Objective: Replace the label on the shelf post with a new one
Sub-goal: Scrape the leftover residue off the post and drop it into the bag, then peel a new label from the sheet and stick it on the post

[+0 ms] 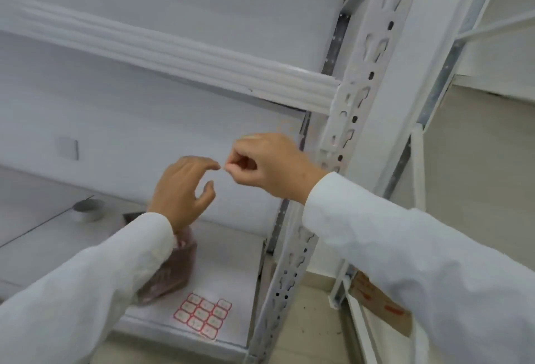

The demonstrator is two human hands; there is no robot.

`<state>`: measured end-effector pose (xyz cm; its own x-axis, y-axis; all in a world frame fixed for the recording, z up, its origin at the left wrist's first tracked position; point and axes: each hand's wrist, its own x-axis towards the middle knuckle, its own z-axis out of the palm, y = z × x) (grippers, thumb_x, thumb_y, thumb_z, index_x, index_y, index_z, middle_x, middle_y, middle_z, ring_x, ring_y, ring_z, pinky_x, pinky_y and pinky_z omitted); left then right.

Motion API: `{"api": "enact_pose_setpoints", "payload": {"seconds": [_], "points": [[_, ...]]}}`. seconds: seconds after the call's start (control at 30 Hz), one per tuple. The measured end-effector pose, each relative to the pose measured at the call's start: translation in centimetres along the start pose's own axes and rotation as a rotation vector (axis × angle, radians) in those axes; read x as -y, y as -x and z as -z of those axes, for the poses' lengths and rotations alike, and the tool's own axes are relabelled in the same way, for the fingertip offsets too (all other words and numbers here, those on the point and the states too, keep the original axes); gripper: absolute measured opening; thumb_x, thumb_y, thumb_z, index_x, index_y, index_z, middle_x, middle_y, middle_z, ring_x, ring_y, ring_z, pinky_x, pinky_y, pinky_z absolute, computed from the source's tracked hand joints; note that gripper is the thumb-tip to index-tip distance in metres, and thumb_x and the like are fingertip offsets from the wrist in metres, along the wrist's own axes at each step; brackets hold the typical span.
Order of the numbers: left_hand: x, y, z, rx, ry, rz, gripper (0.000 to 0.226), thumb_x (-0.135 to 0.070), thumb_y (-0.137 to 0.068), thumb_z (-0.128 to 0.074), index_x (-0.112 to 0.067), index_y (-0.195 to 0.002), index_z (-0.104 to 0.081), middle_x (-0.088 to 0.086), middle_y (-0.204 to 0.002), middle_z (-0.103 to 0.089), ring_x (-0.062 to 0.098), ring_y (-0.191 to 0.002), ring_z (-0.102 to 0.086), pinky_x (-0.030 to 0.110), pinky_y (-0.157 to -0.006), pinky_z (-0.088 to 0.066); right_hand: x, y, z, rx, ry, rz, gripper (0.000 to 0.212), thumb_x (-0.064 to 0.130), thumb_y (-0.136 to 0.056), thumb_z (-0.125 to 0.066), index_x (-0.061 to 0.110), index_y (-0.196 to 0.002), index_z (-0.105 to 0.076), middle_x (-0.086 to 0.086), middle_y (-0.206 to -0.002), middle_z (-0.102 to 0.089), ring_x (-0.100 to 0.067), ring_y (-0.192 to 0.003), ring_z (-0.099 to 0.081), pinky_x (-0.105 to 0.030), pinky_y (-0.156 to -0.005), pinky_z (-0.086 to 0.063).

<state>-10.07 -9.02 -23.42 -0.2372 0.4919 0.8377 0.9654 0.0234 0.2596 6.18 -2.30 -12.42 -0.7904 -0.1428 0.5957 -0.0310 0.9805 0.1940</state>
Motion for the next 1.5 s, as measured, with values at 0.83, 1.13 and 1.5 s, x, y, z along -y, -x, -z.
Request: {"api": "enact_pose_setpoints", "payload": {"seconds": [0.83, 1.13, 1.5], "points": [[15.7, 8.9, -4.2, 0.209, 0.699, 1.051, 0.013, -0.014, -0.089, -0.062, -0.013, -0.079, -0.07, 0.004, -0.077, -0.068, 0.013, -0.07, -0.059, 0.022, -0.07, -0.049, -0.3, -2.3, -31.3, 0.523, -1.472, -1.355, 0.022, 0.037, -0.084, -0.067, 0.019, -0.073, -0.059, 0.009, -0.049, -0.05, -0.002, -0.043, -0.052, -0.03, -0.071, -0.057], [15.3, 9.3, -6.1, 0.449, 0.144, 0.695, 0.019, -0.027, -0.094, -0.047, -0.022, -0.077, -0.054, -0.008, -0.071, -0.058, 0.017, -0.071, -0.055, 0.034, -0.071, -0.045, -1.8, -0.2, -32.1, 0.694, -1.739, -1.5, 0.022, 0.036, -0.086, -0.063, 0.017, -0.075, -0.062, 0.006, -0.053, -0.056, -0.005, -0.045, -0.058, -0.028, -0.059, -0.058], [16.3, 9.7, -6.7, 0.519, -0.291, 0.819, 0.021, -0.027, -0.093, -0.048, -0.024, -0.087, -0.067, -0.003, -0.097, -0.068, 0.022, -0.085, -0.056, 0.028, -0.071, -0.039, -3.7, 9.3, -35.1, 1.073, -0.279, -1.159, 0.039, 0.039, -0.08, -0.067, 0.014, -0.11, -0.059, -0.005, -0.104, -0.065, -0.022, -0.086, -0.06, -0.028, -0.071, -0.045]]}}
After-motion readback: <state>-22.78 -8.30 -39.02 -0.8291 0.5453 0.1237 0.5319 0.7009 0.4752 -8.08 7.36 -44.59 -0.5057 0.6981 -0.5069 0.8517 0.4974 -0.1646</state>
